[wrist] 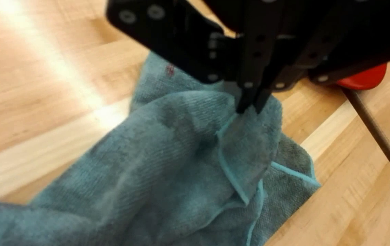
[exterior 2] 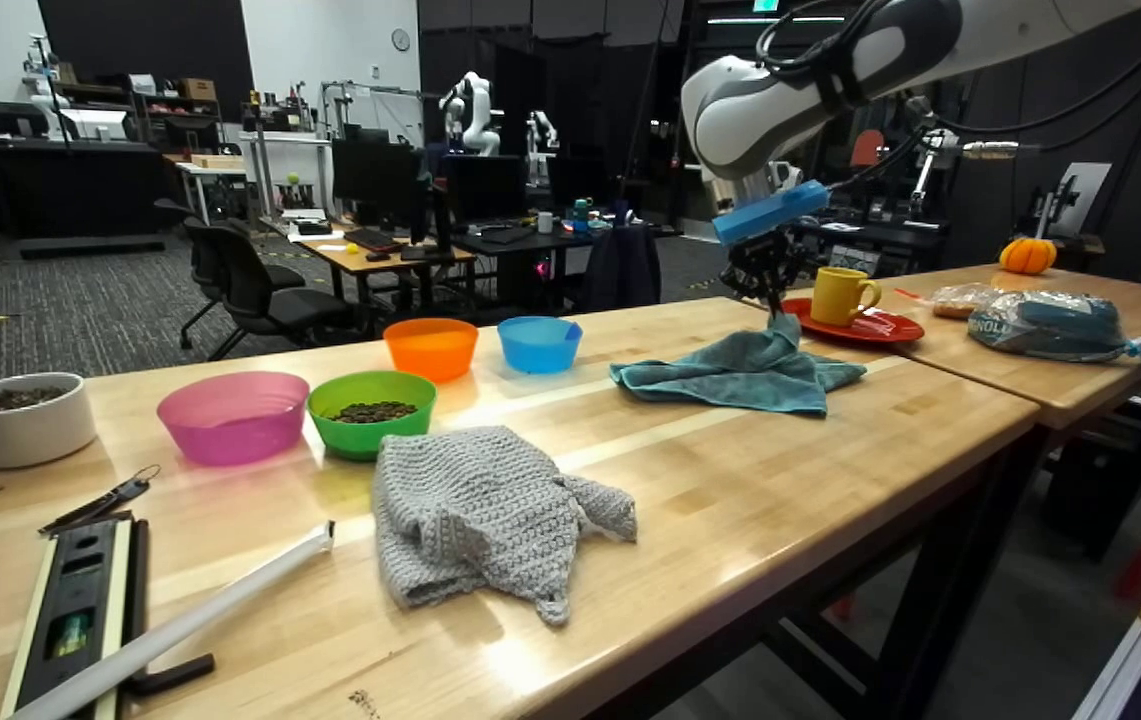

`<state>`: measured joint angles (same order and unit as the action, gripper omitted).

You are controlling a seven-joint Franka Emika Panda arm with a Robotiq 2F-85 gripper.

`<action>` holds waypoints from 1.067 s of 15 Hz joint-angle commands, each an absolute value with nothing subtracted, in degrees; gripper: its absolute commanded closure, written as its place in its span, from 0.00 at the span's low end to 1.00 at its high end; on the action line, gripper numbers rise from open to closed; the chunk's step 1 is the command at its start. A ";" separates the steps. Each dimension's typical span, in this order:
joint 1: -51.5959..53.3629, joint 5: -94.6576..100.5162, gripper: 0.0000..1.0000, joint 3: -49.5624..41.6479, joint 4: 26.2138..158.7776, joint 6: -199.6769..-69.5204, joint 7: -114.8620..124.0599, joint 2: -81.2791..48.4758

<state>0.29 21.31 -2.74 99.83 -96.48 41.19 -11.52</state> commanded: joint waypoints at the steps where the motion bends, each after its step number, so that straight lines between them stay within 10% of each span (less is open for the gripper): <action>1: 1.91 20.37 0.99 -2.14 97.50 -97.20 41.74 -9.69; 16: 9.14 22.12 0.99 0.10 75.03 -97.36 45.95 -22.02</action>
<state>7.87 21.37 0.75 82.03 -99.15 44.89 -17.19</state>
